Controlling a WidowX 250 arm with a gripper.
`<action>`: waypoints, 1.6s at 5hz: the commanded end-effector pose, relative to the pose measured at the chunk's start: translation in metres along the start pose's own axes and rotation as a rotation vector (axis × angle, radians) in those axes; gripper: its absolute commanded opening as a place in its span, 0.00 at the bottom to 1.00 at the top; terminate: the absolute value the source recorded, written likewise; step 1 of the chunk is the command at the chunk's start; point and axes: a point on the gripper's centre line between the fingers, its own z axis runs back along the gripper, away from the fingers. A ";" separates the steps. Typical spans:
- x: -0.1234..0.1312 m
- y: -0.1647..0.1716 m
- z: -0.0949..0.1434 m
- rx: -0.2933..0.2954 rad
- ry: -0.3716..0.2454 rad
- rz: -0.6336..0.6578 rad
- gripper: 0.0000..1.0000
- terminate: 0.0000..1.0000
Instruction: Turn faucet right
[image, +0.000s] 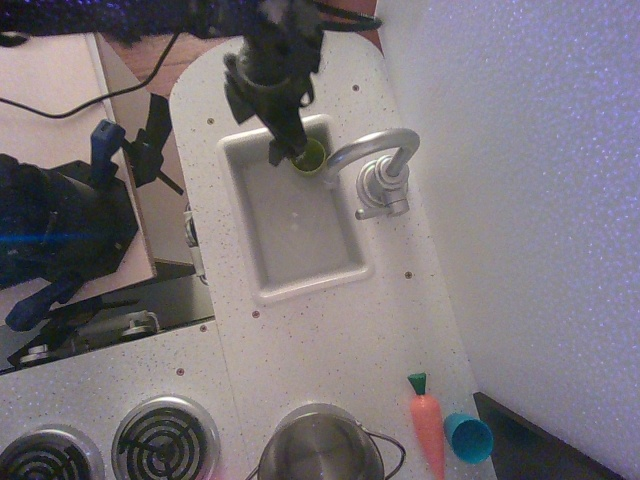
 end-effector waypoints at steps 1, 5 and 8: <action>-0.013 -0.017 -0.024 0.052 0.022 -0.019 1.00 0.00; -0.037 -0.048 -0.086 0.269 0.137 -0.080 1.00 0.00; -0.043 -0.079 -0.076 0.163 0.131 -0.100 1.00 0.00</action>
